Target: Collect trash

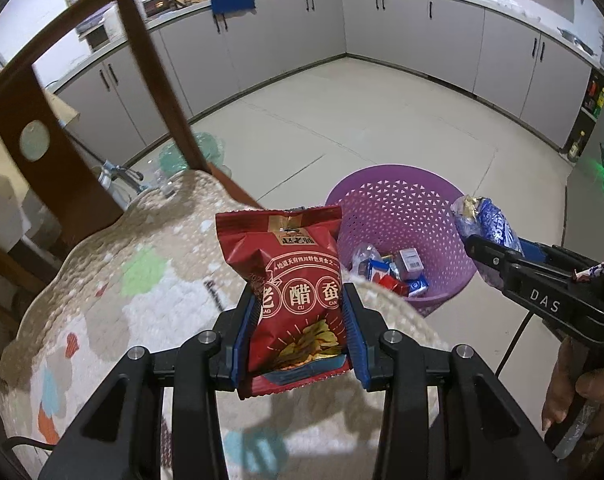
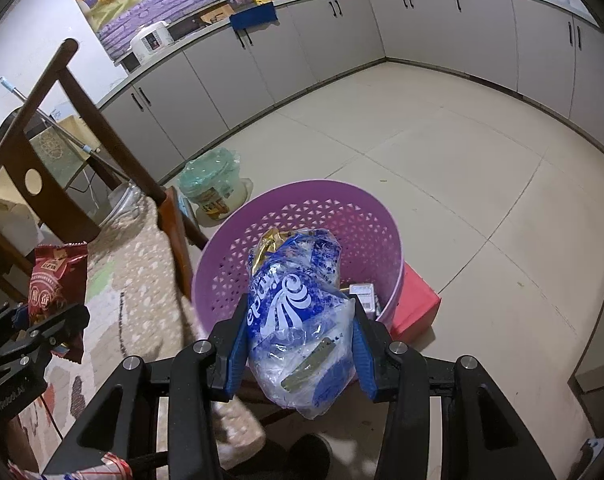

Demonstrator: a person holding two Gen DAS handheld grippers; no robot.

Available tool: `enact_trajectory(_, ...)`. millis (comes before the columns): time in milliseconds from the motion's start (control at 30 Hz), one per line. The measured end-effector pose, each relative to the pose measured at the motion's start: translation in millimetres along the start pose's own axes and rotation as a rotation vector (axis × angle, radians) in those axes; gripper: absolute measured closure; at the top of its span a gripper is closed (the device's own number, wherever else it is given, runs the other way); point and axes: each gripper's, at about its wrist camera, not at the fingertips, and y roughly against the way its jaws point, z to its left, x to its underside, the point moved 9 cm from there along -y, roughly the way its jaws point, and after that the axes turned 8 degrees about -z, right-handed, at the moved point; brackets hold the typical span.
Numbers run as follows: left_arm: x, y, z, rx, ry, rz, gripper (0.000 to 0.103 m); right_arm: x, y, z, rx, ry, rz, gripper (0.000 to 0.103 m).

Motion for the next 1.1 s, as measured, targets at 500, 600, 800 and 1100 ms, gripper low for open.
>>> enact_trajectory(500,48.7,50.8,71.7,-0.053,0.152,-0.027,0.064,34.3,27.5,80.3,-0.075,0.109,0.013,0.055)
enact_trajectory(600,69.5,51.2,94.6,-0.078,0.204,-0.004,0.064,50.8,25.4,106.0,-0.105,0.154,0.051,0.055)
enact_trajectory(800,134.3,38.7,153.1,-0.109,0.379,0.106,0.064,94.9,13.5,159.9,-0.166,0.277,0.133,0.054)
enact_trajectory(1100,184.6,30.8,199.0,-0.118,0.54,0.142,0.054,123.1,-8.6,180.3,-0.172,0.311,0.2,0.052)
